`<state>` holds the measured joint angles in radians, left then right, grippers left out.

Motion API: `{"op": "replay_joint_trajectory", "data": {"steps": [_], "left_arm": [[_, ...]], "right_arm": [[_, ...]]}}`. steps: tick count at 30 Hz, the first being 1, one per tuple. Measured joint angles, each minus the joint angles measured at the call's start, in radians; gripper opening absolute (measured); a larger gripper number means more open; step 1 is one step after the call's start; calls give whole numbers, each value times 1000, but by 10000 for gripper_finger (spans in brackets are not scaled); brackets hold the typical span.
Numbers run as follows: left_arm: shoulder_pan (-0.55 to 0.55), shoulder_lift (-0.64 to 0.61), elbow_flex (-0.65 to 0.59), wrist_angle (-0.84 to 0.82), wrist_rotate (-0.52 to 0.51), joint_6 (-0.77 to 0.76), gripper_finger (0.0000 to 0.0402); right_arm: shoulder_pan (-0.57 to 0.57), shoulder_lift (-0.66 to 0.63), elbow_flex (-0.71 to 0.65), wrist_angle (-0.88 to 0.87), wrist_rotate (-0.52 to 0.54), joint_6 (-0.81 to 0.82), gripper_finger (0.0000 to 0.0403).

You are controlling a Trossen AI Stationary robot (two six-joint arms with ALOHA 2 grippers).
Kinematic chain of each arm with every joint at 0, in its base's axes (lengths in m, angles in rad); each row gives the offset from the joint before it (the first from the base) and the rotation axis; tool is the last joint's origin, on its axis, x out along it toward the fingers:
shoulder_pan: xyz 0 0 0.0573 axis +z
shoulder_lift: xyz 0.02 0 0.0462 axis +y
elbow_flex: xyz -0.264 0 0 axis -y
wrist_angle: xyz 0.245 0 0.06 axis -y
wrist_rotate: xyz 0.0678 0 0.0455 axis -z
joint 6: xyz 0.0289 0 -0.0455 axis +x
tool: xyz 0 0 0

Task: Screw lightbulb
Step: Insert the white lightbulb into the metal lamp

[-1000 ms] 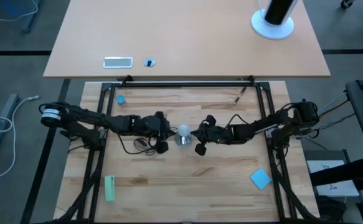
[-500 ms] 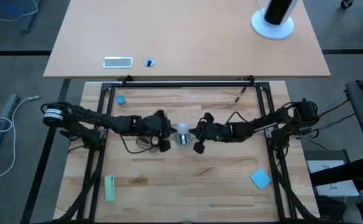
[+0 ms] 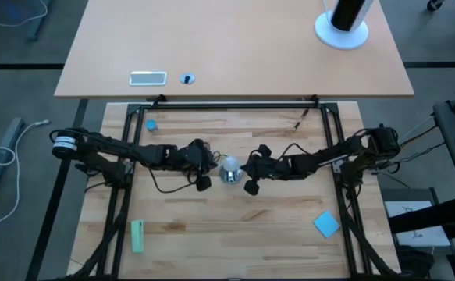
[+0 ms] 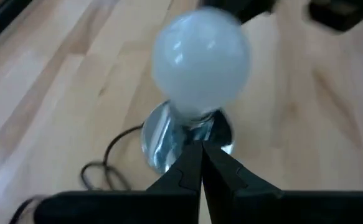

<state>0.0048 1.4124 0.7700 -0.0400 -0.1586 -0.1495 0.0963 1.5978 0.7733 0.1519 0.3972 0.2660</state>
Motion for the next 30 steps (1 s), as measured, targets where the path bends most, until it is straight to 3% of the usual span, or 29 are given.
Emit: {"op": "replay_joint_trajectory", "data": {"steps": [13,30], "left_arm": [[0,7,0,109,17,50,0],[3,41,0,128,-29,59,0]], "right_arm": [[-4,0,64,39,47,-92,0],[26,0,67,-14,-19,-64,0]]}}
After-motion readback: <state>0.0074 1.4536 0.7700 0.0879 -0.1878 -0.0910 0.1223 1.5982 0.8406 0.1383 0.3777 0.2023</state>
